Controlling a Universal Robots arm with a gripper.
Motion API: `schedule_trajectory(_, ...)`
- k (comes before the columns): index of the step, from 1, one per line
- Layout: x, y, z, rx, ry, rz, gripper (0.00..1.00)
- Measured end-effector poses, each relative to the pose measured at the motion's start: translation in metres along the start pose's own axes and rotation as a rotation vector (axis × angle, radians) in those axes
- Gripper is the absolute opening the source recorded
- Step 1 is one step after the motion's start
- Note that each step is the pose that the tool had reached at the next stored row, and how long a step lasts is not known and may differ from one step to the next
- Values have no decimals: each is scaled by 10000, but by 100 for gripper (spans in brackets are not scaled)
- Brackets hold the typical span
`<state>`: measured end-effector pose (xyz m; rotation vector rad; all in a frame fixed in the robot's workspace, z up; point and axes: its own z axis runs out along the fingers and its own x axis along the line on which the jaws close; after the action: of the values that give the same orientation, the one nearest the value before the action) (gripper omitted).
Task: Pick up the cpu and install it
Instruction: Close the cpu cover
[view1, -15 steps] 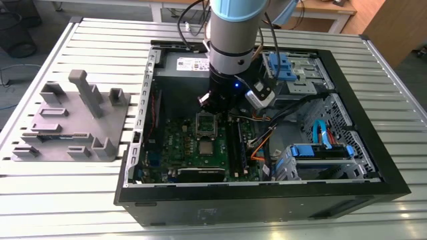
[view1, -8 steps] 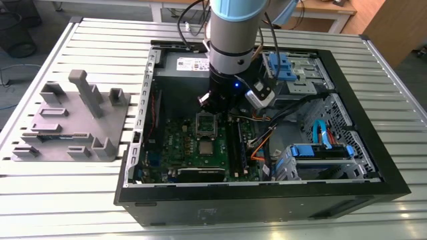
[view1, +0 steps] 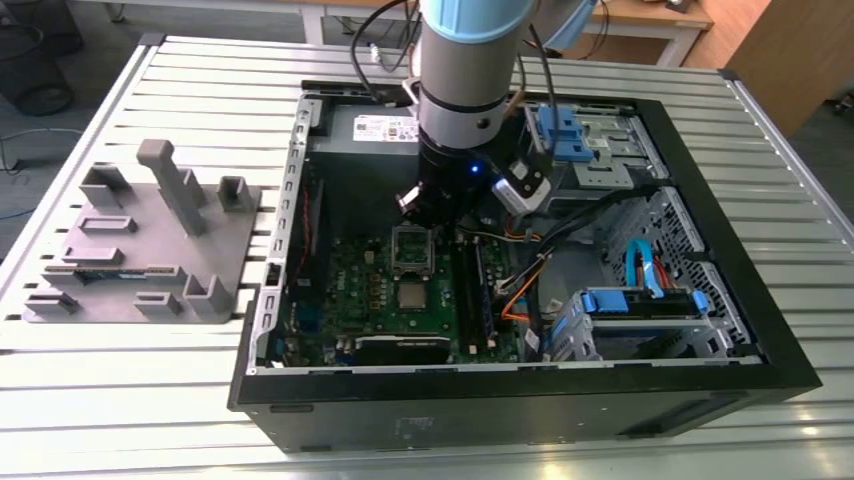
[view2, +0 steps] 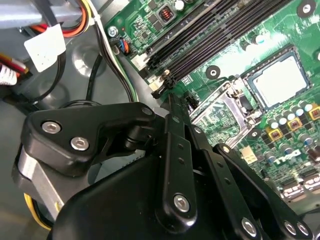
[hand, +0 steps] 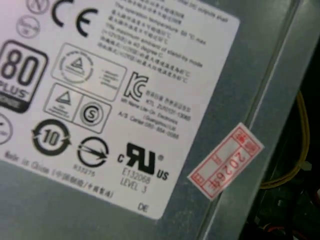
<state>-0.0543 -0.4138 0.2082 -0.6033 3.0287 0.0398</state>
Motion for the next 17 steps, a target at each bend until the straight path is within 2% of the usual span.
schedule_trajectory(3, 1, 0, 0, -22, 6, -399, 11)
schedule_trajectory(13, 27, 9, -7, -41, -19, -459, 11)
schedule_trajectory(17, 30, 9, -36, -96, -55, -479, 11)
